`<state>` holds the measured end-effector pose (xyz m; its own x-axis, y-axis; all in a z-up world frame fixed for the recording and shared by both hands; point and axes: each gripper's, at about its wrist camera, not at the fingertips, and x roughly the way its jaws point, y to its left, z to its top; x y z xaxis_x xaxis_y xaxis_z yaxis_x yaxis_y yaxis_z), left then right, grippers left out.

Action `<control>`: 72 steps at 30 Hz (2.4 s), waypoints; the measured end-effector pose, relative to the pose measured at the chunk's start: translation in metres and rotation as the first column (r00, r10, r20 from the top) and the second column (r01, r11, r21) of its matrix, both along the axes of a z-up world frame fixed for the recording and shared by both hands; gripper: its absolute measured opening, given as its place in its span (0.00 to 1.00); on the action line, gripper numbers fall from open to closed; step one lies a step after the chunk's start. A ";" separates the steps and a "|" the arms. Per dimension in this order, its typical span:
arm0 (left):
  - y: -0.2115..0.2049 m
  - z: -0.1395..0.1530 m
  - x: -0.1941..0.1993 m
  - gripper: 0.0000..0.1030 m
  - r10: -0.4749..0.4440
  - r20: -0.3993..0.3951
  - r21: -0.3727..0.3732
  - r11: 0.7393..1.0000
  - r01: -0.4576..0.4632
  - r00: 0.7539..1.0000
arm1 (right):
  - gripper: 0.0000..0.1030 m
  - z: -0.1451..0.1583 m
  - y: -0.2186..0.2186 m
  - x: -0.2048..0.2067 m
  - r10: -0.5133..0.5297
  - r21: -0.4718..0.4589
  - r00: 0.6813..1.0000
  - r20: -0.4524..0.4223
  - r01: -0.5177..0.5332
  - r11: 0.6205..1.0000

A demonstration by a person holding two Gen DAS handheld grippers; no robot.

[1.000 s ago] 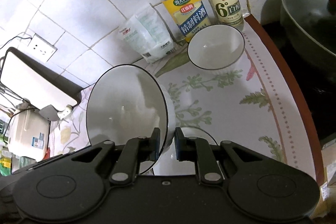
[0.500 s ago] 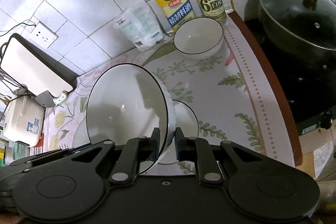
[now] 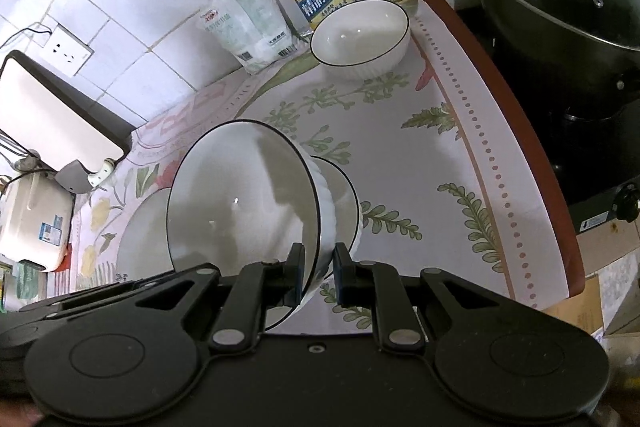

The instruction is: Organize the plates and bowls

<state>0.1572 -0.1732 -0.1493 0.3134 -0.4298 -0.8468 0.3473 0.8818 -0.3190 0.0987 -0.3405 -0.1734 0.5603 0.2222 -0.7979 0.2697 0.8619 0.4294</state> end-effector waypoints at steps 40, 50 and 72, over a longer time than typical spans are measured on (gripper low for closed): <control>-0.003 -0.045 0.025 0.15 0.100 -0.039 0.042 0.994 -0.099 0.994 | 0.23 -0.032 0.048 0.021 0.192 -0.477 0.979 0.069 -0.137 0.868; -0.006 0.001 0.016 0.18 -0.003 0.024 0.042 0.999 0.002 1.000 | 0.25 0.001 0.010 -0.003 0.150 -0.307 0.978 0.143 -0.100 0.946; -0.023 0.057 0.097 0.47 -0.046 0.217 0.064 0.997 0.033 0.975 | 0.48 0.030 -0.047 0.042 0.153 -0.117 0.942 0.299 -0.123 0.985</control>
<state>0.2537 -0.1963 -0.0923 0.4772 -0.3960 -0.7845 0.4373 0.8814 -0.1789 0.1404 -0.3873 -0.1438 0.7499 0.2457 -0.6143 0.0141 0.9223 0.3861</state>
